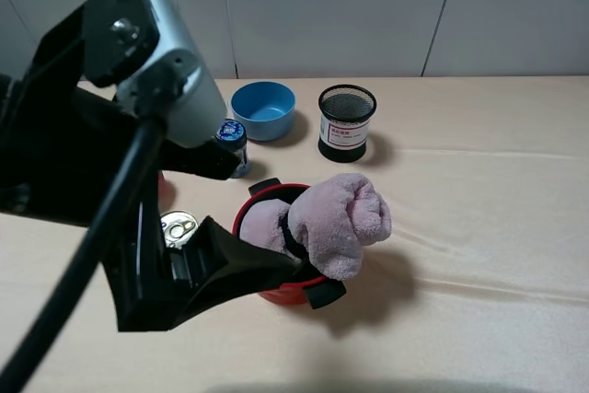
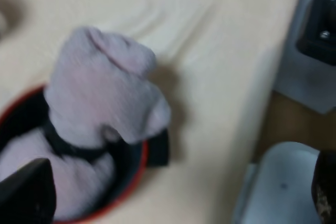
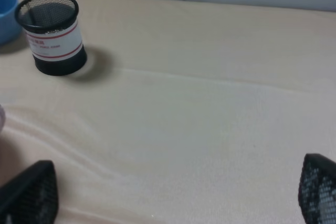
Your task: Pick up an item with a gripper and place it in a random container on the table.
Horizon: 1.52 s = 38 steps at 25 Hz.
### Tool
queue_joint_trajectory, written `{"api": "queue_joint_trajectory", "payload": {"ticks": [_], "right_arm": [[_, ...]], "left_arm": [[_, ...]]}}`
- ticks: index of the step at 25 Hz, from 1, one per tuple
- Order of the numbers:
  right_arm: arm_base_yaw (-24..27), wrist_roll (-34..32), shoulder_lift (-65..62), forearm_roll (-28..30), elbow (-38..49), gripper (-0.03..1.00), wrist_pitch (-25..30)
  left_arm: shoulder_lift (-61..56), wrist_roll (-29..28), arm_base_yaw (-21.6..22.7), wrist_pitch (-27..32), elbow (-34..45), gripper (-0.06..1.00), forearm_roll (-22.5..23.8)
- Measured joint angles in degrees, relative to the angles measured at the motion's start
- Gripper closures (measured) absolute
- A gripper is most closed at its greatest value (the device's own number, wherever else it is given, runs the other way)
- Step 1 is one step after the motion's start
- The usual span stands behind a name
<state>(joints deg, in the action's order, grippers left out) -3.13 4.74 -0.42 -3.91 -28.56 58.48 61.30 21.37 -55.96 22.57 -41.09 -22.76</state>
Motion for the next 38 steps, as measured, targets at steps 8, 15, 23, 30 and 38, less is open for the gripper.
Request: {"api": "queue_joint_trajectory", "payload": {"ticks": [8,15,23,30,38], "right_arm": [[0.0,0.0,0.0,-0.21,0.0,0.27,0.0],[0.0,0.0,0.0,-0.21,0.0,0.27,0.0],[0.0,0.0,0.0,-0.22,0.0,0.27,0.0],[0.0,0.0,0.0,-0.22,0.0,0.27,0.0],[0.0,0.0,0.0,-0.32,0.0,0.27,0.0]], "left_arm": [[-5.33,-3.34,12.3,18.23,0.0,-0.05,-1.75],[-16.28,-3.58,24.44,27.87,1.23,-0.05,-1.75],[-32.47,-3.58,34.53,29.13,10.15,-0.05,-0.14],[-43.36,-3.62,39.68,31.38,11.33,-0.05,4.97],[-50.79,-8.04,44.55,33.94,11.33,-0.05,10.69]]}}
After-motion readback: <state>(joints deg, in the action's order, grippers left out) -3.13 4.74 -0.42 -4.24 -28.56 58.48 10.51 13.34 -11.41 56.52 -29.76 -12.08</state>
